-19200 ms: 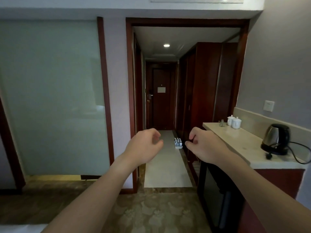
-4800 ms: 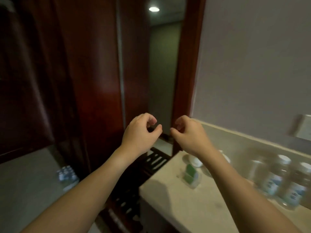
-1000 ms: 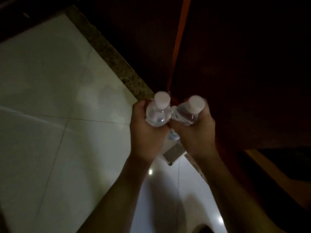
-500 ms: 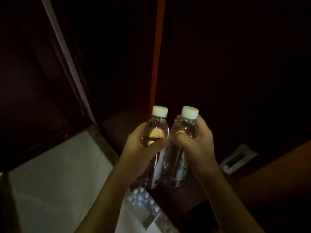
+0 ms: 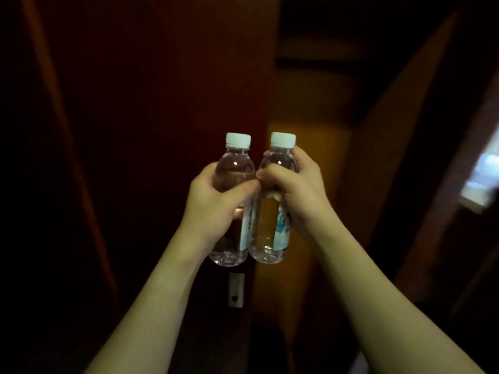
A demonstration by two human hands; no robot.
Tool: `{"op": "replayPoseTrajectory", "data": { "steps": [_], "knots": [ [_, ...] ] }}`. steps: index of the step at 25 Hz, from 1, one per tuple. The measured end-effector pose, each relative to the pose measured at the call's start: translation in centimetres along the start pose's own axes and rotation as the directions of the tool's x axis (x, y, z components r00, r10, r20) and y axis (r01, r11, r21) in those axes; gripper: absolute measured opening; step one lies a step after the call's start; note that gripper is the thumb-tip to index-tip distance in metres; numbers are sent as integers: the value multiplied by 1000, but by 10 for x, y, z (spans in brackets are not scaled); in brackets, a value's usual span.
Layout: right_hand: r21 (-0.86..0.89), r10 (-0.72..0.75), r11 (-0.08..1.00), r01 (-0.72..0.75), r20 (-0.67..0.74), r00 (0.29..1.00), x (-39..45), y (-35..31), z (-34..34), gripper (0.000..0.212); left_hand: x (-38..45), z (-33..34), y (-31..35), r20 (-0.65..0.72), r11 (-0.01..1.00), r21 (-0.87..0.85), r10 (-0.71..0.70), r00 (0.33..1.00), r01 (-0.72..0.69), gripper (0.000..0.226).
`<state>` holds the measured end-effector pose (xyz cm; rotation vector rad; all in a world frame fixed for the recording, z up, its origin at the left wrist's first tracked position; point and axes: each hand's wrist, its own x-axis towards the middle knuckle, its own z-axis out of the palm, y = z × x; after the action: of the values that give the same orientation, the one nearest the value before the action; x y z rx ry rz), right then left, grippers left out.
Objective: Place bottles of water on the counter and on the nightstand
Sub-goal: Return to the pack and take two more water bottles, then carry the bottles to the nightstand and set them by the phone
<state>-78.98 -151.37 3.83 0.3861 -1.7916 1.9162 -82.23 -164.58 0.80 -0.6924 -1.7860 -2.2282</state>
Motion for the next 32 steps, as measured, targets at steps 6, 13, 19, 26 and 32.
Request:
{"op": "replayPoseTrajectory", "data": {
  "steps": [6, 13, 19, 26, 32],
  "knots": [
    [-144, -99, 989, 41, -424, 900, -83, -72, -150, 27, -34, 178, -1, 410, 986, -163, 33, 912, 37, 36],
    [-435, -321, 897, -79, -764, 560, -254, -204, -334, 22, -175, 439, 33, 757, 904, -334, 89, 647, 267, 37],
    [-566, -492, 771, -294, -821, 290, -389, -291, -417, 19, -300, 583, 70, 887, 813, -377, 178, 426, 444, 31],
    [-586, -616, 676, -447, -782, 93, -434, -318, -500, 19, -344, 693, 73, 929, 797, -365, 275, 250, 481, 35],
    [-593, -659, 660, -461, -752, 24, -406, -311, -580, 27, -302, 787, 37, 924, 782, -383, 322, 207, 493, 34]
  ]
}}
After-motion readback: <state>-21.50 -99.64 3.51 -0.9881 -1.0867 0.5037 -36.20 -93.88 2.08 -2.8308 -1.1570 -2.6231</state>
